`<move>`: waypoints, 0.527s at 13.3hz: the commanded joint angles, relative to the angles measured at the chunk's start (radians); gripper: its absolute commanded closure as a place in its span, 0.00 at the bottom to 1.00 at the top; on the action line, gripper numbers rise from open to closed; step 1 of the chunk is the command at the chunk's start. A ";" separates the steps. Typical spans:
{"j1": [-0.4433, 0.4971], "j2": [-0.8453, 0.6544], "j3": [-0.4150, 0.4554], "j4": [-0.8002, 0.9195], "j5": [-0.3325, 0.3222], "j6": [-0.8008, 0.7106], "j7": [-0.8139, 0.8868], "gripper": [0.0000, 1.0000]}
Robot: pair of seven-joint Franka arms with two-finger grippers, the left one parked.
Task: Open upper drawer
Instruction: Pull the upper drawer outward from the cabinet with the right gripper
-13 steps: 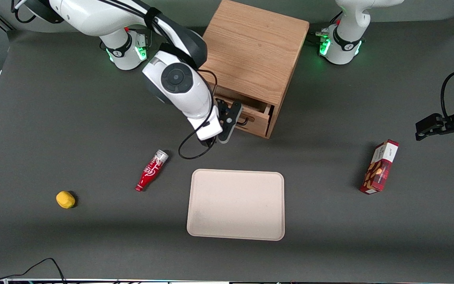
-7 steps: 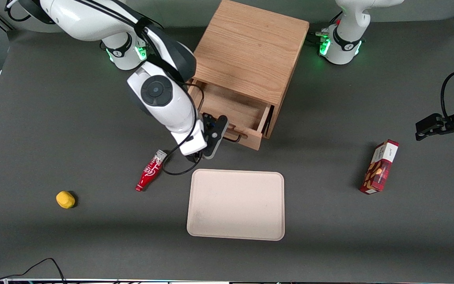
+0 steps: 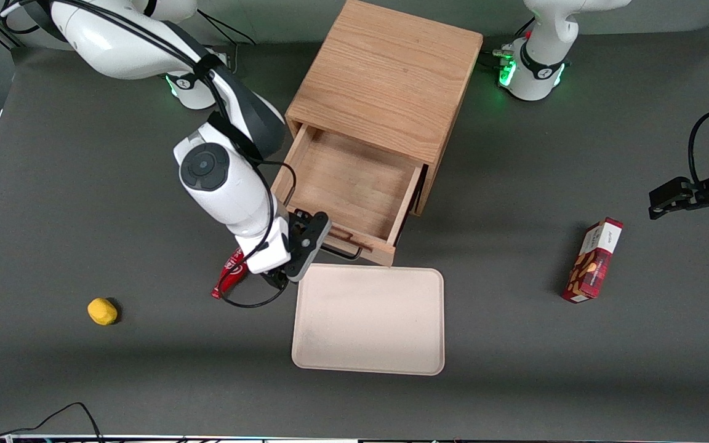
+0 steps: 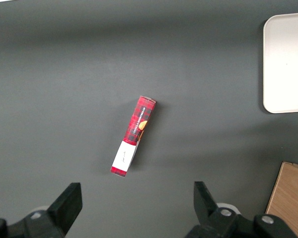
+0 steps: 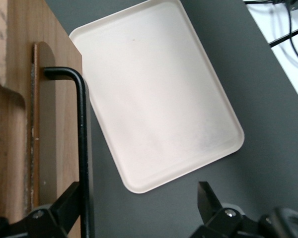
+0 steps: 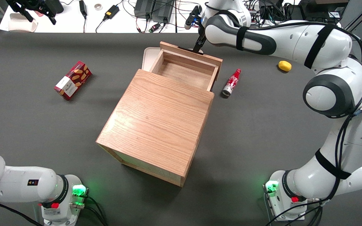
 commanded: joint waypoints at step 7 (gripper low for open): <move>0.002 0.046 -0.059 0.066 0.000 0.049 -0.052 0.00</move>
